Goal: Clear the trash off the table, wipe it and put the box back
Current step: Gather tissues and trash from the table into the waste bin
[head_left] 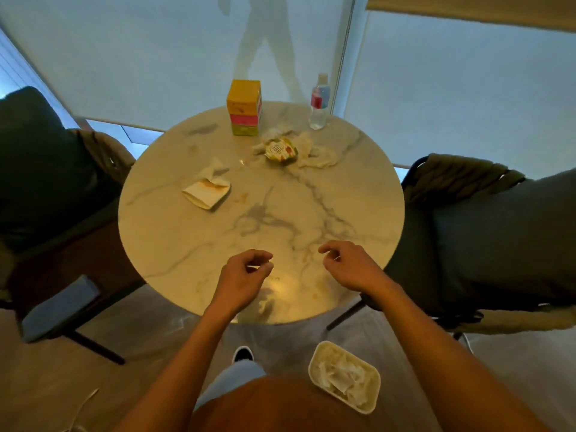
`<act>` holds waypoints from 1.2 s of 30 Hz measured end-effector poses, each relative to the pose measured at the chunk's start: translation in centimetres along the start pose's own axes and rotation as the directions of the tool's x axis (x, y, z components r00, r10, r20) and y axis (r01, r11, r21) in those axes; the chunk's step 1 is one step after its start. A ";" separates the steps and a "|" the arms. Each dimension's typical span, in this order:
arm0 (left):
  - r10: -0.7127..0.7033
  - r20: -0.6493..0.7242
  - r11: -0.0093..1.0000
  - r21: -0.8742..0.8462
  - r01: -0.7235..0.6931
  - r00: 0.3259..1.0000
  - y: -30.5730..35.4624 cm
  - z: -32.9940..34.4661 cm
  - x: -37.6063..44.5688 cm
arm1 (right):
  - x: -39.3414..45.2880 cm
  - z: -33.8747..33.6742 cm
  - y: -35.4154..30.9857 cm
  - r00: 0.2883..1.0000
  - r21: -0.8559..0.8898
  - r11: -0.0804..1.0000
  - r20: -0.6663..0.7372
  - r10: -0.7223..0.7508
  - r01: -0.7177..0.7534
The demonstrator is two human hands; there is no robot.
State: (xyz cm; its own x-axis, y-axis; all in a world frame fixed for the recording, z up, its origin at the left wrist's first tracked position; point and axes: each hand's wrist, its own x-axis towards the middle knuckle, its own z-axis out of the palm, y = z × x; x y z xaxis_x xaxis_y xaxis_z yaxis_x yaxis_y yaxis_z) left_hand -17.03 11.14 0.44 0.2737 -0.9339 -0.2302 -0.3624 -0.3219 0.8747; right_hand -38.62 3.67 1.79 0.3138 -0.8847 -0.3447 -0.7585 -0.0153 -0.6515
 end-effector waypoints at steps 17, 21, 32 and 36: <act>-0.061 0.080 0.998 0.013 0.060 0.995 0.1 -8.1 12.3 | 17.0 -1.8 -4.2 0.995 -0.279 0.956 -0.007 0.097 -0.095; -0.137 0.047 0.991 0.017 0.136 0.989 -0.2 -8.4 13.8 | 22.8 -4.0 -2.8 0.988 -0.244 0.958 -0.068 0.141 -0.154; -0.253 -0.025 0.960 -0.128 0.248 0.967 1.1 -6.3 16.9 | 31.8 -5.3 0.6 0.987 -0.387 0.911 -0.122 0.104 -0.144; -0.215 -0.021 0.958 -0.197 0.207 0.976 1.8 -5.0 17.7 | 27.4 -3.4 -2.5 0.967 -0.187 0.982 -0.254 -0.028 -0.021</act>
State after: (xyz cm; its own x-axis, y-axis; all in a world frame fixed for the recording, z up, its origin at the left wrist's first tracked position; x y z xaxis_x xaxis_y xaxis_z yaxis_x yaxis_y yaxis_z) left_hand -8.38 -5.17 0.13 0.3636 -0.8395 -0.4038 -0.1153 -0.4707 0.8747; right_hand -30.08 -22.16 -3.70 0.1793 -0.9734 -0.1430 -0.8581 -0.0836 -0.5067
